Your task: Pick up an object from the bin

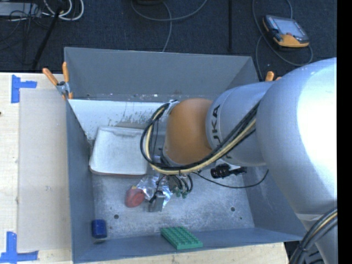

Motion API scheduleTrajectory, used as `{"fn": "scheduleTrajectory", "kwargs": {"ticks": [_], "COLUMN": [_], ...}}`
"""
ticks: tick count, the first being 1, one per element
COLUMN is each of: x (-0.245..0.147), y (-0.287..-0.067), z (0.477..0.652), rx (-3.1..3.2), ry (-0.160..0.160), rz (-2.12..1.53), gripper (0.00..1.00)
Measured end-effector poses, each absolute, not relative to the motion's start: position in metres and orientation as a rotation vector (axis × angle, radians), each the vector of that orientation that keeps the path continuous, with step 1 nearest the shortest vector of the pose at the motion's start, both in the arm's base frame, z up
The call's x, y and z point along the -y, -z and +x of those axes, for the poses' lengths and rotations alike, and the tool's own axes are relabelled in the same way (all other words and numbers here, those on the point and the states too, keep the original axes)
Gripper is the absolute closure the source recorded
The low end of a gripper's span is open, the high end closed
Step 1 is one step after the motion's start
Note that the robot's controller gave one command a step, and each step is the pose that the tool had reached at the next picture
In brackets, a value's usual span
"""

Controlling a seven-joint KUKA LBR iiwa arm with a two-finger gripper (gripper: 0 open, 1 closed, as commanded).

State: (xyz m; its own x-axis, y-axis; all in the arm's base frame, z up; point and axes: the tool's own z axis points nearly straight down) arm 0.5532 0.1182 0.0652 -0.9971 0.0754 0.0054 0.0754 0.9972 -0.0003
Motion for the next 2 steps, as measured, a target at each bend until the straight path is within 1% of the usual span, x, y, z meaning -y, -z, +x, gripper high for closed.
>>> {"fn": "scheduleTrajectory", "kwargs": {"ticks": [1, 2], "x": [-0.116, -0.113], "y": [-0.072, -0.206], "z": [0.556, 0.563], "rx": [3.144, 3.147], "ry": [0.001, 0.002], "rz": [-0.126, -0.103], "gripper": [1.0, 1.0]}}
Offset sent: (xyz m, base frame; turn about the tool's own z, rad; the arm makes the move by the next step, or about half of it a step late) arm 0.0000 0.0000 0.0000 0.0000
